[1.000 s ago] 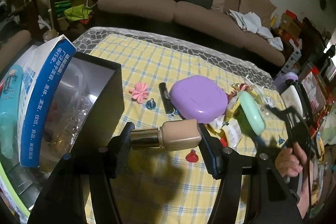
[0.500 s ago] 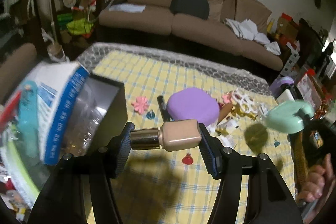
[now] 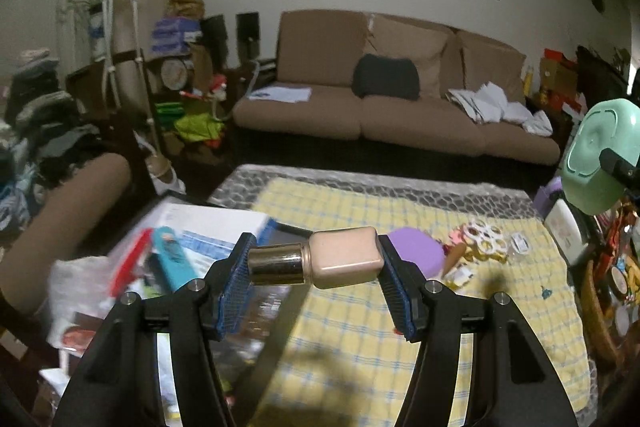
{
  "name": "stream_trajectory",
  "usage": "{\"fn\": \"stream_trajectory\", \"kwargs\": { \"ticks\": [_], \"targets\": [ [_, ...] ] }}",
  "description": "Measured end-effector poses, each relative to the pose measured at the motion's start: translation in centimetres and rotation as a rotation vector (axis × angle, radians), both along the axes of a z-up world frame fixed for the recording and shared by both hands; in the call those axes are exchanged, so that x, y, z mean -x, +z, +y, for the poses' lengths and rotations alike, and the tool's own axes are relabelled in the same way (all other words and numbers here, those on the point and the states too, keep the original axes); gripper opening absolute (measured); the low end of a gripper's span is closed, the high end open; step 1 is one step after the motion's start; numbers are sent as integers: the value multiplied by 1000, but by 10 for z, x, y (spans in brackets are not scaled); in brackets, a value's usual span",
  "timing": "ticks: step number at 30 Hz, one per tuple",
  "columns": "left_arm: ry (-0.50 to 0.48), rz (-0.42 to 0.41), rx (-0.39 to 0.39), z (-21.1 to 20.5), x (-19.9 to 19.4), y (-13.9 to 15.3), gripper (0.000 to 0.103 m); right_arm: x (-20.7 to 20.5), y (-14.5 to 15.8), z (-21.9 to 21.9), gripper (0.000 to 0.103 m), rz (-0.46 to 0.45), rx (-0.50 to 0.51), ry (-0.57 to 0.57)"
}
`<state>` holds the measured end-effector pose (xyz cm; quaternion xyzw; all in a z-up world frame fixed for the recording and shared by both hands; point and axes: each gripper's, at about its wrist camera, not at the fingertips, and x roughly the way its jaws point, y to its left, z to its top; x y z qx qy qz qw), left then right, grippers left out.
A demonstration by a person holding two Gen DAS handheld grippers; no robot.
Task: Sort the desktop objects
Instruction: 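Carry the foundation bottle in the left tool while the right tool carries the mint case to the box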
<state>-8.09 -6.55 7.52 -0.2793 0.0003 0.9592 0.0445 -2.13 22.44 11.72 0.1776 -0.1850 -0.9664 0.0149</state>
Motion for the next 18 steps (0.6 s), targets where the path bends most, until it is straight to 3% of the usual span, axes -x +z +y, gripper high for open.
{"fn": "stream_trajectory", "kwargs": {
  "ticks": [4,10,15,18],
  "targets": [
    [64,8,15,-35,-7,9,62,-4,15,-48,8,5,-86,40],
    [157,7,-22,-99,-21,15,62,1,20,-118,8,9,-112,138],
    [240,-24,-89,-151,-29,8,62,11,12,-174,8,14,-132,252],
    [291,-34,-76,-171,-32,1,62,17,-1,-211,8,28,-150,360]
  ]
}}
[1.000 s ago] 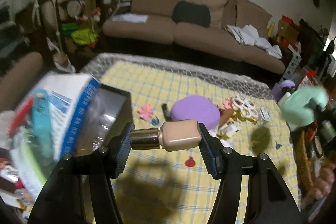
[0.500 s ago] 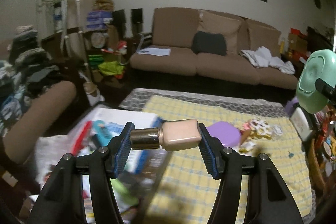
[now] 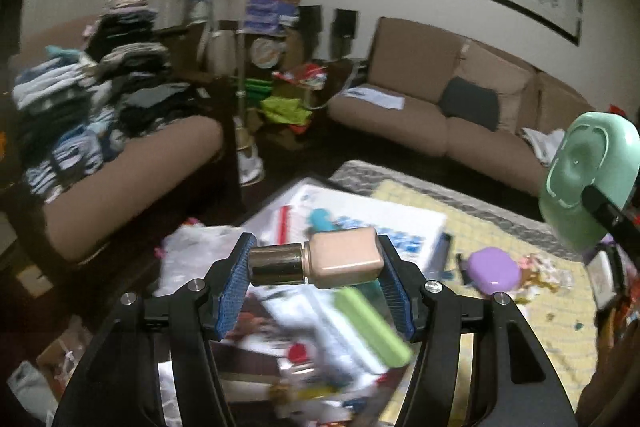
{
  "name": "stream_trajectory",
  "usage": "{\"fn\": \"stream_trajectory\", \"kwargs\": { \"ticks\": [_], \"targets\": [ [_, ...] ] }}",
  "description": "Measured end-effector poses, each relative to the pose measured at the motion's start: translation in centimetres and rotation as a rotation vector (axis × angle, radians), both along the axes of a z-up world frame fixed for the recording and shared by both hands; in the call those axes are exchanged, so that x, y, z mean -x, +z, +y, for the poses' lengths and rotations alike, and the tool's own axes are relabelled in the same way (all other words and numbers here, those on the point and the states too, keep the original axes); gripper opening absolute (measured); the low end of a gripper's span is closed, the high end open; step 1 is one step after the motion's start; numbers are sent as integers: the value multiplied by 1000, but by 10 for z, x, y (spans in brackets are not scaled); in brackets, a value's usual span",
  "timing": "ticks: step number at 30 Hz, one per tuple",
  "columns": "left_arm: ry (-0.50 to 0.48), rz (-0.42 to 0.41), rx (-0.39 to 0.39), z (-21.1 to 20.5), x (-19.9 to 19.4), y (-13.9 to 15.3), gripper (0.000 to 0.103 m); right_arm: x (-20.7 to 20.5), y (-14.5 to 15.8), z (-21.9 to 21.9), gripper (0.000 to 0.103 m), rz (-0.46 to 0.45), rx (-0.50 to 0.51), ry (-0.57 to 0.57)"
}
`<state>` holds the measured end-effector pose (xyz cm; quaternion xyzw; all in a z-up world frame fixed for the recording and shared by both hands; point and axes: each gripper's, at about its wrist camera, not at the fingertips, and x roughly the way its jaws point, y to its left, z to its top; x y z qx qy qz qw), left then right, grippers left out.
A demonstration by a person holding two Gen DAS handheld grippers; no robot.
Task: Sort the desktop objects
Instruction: 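Carry the foundation bottle in the left tool while the right tool carries the mint case to the box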
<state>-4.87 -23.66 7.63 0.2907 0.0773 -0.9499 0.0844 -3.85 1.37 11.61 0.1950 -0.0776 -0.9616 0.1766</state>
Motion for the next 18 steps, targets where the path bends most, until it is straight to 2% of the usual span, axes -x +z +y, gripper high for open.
{"fn": "stream_trajectory", "kwargs": {
  "ticks": [4,6,8,11,12,15,18],
  "targets": [
    [54,-28,-36,-24,0,-11,62,5,-25,-41,8,-11,-30,153],
    [79,-43,-35,-31,0,-16,62,10,-37,-60,8,-24,36,295],
    [106,-63,-30,-37,1,-23,62,18,-48,-70,8,-62,114,388],
    [186,-123,89,-37,7,-33,62,26,-59,-90,8,-113,134,476],
    [184,-128,85,-38,8,-35,62,29,-64,-96,8,-130,146,516],
    [188,-144,-50,-55,11,-47,62,37,-83,-112,8,-192,205,639],
    [214,-181,-77,-64,15,-58,62,42,-111,-114,9,-271,274,726]
  ]
}}
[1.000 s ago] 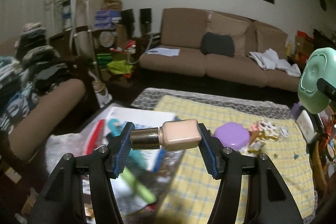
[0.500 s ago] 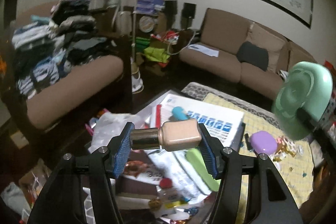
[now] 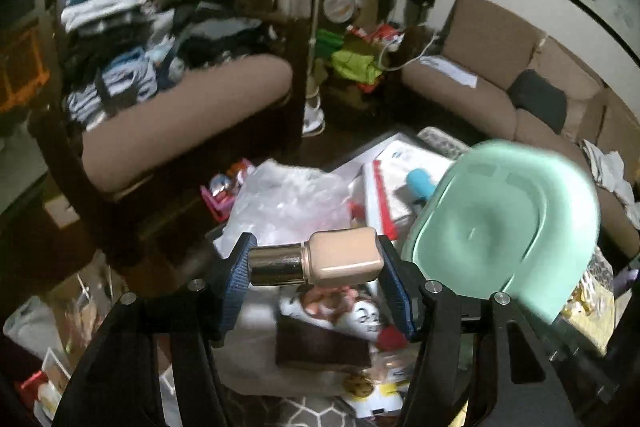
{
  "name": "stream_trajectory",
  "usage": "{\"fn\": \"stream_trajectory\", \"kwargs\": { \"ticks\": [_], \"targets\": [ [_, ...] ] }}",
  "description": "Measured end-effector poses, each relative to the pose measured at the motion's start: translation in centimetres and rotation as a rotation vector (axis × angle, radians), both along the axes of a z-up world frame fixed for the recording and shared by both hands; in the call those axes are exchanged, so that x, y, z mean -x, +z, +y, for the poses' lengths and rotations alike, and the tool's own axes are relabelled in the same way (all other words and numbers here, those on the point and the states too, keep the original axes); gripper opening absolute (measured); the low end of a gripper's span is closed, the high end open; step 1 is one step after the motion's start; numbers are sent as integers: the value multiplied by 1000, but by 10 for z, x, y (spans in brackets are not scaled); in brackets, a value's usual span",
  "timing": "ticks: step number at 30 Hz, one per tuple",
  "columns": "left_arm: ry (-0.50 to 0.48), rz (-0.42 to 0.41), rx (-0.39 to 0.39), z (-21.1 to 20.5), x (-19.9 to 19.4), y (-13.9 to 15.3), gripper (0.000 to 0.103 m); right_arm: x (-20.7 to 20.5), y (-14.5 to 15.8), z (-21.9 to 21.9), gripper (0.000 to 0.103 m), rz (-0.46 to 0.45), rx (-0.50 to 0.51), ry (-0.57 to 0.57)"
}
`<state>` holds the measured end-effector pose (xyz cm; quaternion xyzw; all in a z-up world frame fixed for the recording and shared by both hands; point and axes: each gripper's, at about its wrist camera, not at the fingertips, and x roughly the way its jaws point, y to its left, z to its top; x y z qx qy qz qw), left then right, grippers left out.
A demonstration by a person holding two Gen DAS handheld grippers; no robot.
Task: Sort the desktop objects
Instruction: 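Carry the foundation bottle in the left tool while the right tool carries the mint case to the box, then open the left tool over the black box to drop the foundation bottle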
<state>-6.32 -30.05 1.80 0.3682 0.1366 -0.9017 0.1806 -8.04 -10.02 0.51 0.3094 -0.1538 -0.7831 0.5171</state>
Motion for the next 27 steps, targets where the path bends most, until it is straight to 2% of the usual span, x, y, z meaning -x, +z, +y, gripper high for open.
{"fn": "stream_trajectory", "kwargs": {
  "ticks": [2,3,5,7,11,13,16,18,19,20,21,22,23,25,27],
  "targets": [
    [-11,-16,-8,-1,7,-8,62,3,-16,-3,9,-56,-30,25],
    [-23,-28,-13,0,12,-13,62,3,-22,-9,8,-65,-76,49],
    [-36,-38,-16,6,15,-20,62,0,-25,-15,9,-41,-129,76],
    [-52,-54,-29,12,21,-26,62,-3,-29,-23,9,-17,-236,51],
    [-43,-54,29,21,24,-29,62,-5,-52,-40,9,41,-450,69],
    [-51,-55,24,19,25,-29,62,-6,-59,-43,9,36,-498,64],
    [-50,-65,23,16,25,-29,62,-7,-55,-32,11,36,-515,46],
    [-50,-72,10,14,25,-28,63,-10,-52,-25,17,6,-543,49],
    [-52,-73,-4,13,24,-28,65,-10,-50,-20,29,-6,-567,45],
    [-57,-72,-25,12,23,-26,69,-10,-47,-17,50,-17,-585,30],
    [-65,-62,-65,12,22,-22,72,-12,-46,-11,61,-31,-592,9],
    [-71,-48,-92,12,20,-19,80,-15,-44,-3,66,-42,-580,-10],
    [-78,-26,-122,12,18,-15,85,-16,-41,3,66,-47,-564,-22],
    [-90,4,-156,15,14,-9,86,-20,-34,17,66,-52,-535,-65],
    [-98,0,-152,20,13,-7,90,-22,-25,30,67,-41,-516,-109]
  ]
}}
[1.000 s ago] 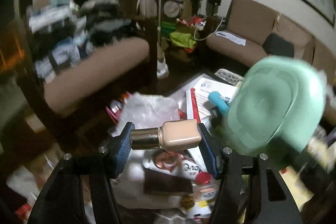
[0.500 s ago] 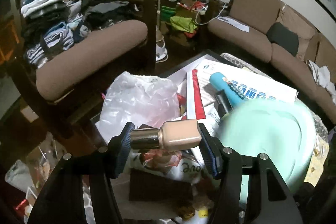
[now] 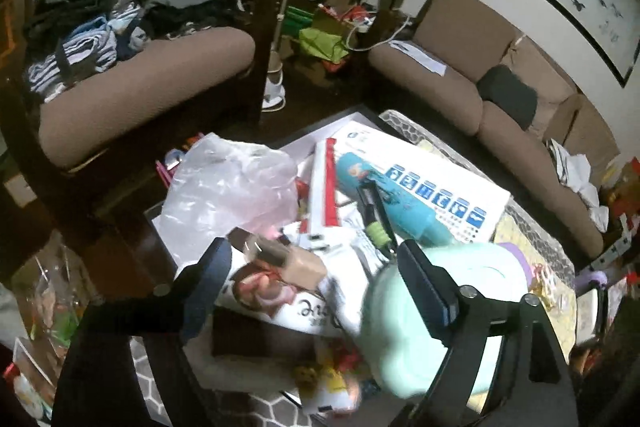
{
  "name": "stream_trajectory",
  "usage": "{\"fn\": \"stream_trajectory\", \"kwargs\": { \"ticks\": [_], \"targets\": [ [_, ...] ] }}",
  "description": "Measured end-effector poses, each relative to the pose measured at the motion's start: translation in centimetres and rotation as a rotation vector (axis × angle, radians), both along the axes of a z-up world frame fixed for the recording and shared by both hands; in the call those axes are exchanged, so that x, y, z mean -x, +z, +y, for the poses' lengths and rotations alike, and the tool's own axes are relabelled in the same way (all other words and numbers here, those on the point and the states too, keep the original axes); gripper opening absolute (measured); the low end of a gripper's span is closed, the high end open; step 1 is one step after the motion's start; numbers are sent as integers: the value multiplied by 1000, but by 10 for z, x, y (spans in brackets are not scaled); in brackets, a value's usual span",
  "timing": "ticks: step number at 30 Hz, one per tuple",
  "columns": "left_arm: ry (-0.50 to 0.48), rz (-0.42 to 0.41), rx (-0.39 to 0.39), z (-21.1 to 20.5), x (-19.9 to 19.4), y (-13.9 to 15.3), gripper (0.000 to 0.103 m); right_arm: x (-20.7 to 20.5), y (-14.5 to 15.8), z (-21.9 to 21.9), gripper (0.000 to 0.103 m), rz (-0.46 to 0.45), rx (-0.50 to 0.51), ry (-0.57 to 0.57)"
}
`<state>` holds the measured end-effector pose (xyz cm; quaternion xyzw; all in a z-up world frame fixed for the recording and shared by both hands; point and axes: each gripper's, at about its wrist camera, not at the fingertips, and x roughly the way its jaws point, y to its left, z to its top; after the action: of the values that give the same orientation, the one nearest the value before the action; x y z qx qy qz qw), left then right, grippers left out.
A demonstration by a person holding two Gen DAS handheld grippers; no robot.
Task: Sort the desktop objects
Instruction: 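Open the left tool over the black box to drop the foundation bottle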
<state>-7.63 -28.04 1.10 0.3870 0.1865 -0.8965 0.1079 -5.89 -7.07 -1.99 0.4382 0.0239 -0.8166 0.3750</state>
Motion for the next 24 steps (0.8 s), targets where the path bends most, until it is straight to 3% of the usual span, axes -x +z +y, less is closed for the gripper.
{"fn": "stream_trajectory", "kwargs": {
  "ticks": [5,10,12,13,14,16,21,24],
  "targets": [
    [-13,-33,94,16,1,0,90,7,15,20,78,-19,153,-56],
    [-11,-46,177,24,0,4,90,12,26,25,78,37,150,-137],
    [-2,-48,217,27,-1,7,90,11,34,37,68,51,190,-161],
    [4,-50,250,29,-1,9,90,8,37,39,48,53,194,-139],
    [5,-49,272,31,-1,11,91,3,39,39,34,56,184,-97],
    [-1,-46,302,35,-1,14,91,-5,38,34,25,68,120,-49],
    [-18,-57,328,39,-3,16,93,9,22,37,22,27,25,-193],
    [-22,-61,343,40,-4,17,93,19,6,22,21,-56,-8,-189]
  ]
}}
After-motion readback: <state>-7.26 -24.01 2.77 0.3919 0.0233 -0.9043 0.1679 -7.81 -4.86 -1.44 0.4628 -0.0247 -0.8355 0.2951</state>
